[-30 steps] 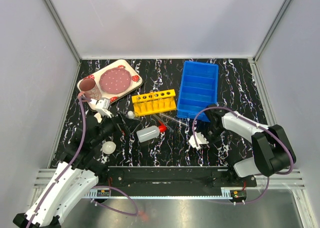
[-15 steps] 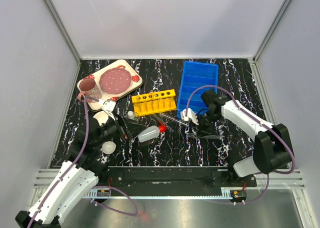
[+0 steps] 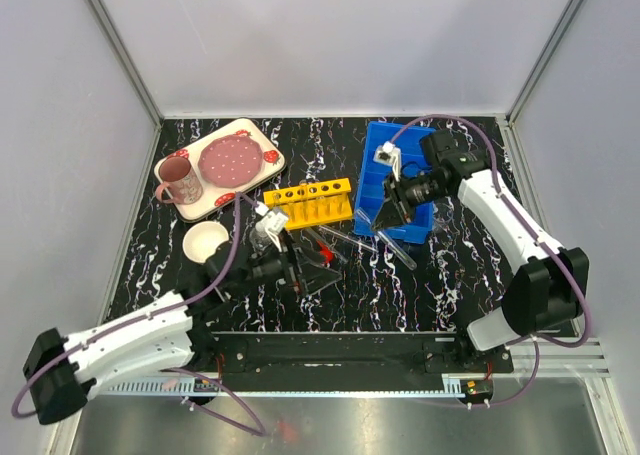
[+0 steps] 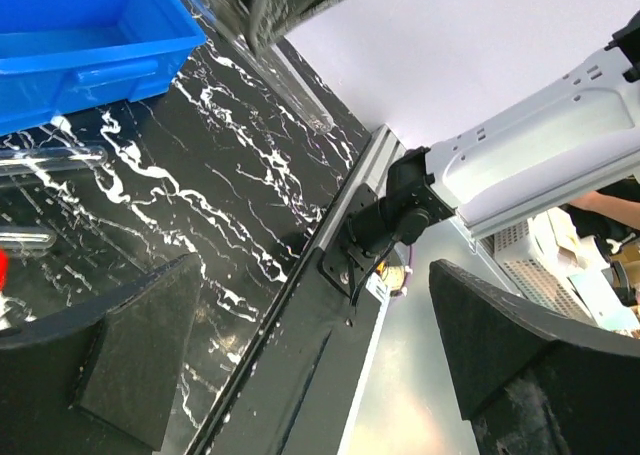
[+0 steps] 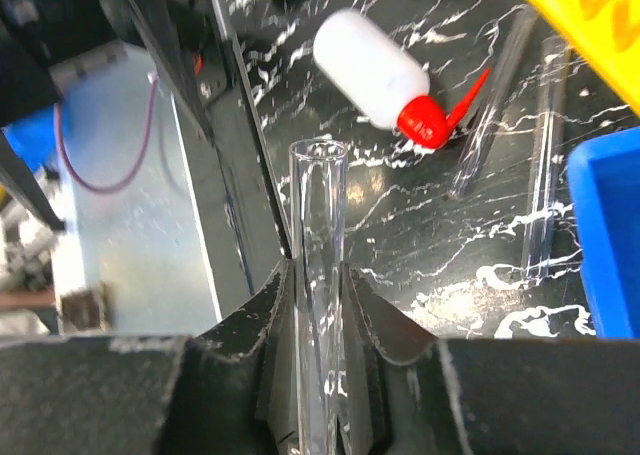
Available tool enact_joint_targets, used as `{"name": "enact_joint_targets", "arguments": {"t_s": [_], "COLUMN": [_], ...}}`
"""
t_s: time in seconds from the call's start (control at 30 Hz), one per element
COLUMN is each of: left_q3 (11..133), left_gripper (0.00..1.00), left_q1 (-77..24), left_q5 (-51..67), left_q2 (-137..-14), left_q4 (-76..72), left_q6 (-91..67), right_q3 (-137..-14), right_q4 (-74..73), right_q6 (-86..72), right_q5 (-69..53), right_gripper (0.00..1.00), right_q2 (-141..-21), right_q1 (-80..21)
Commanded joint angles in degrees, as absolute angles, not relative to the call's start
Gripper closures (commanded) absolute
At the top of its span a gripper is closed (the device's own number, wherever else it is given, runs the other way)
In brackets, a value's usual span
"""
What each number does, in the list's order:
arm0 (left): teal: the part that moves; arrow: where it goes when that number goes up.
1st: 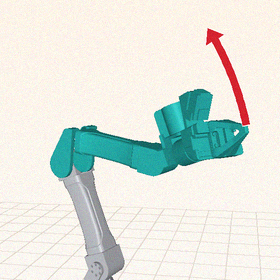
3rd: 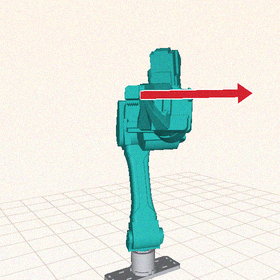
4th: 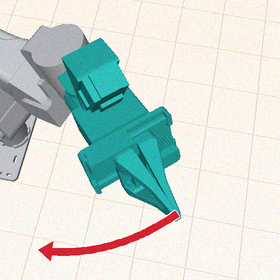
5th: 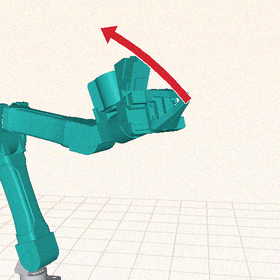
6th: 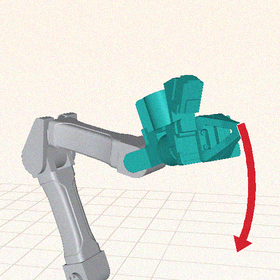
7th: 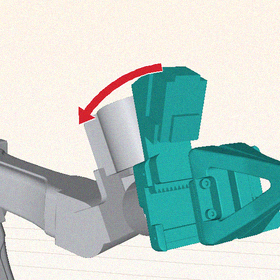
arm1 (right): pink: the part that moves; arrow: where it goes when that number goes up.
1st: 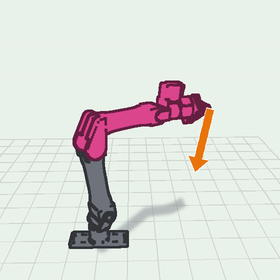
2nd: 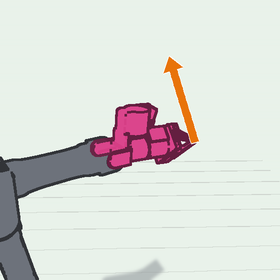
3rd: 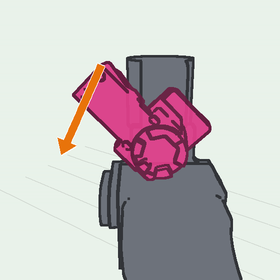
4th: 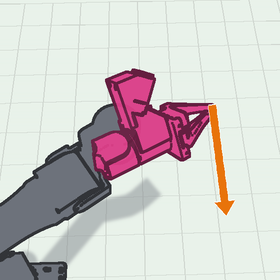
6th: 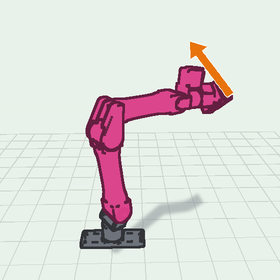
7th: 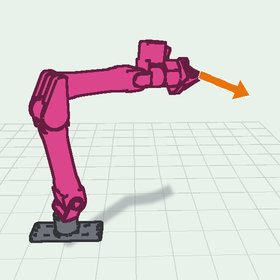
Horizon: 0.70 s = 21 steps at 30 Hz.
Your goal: Organize the chemistry lab equipment
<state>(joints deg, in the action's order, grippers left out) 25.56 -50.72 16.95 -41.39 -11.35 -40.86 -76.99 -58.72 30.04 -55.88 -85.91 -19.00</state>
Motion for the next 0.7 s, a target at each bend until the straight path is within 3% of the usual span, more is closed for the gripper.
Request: {"name": "enact_joint_targets", "arguments": {"t_s": [0.0,0.27,0.67], "left_q3": [24.26,27.59,38.49], "left_gripper": [0.01,0.01,0.01], "left_q1": [-55.63,-60.11,-62.40], "left_q5": [5.11,-2.72,-5.10], "left_q2": [-48.50,-68.19,-79.71], "left_q4": [-31.96,-54.91,-53.44], "left_q6": [-41.04,-42.98,-47.10], "right_q3": [-79.10,-74.45,-65.66], "right_q4": [-50.03,-34.13,-21.98], "right_q6": [14.52,-6.74,-19.07], "right_q5": [-63.19,-65.74,-63.99], "right_gripper": [0.83,0.83,0.83], "right_q2": [-86.05,-82.45,-75.76], "right_q1": [-16.09,-11.87,-9.93]}}
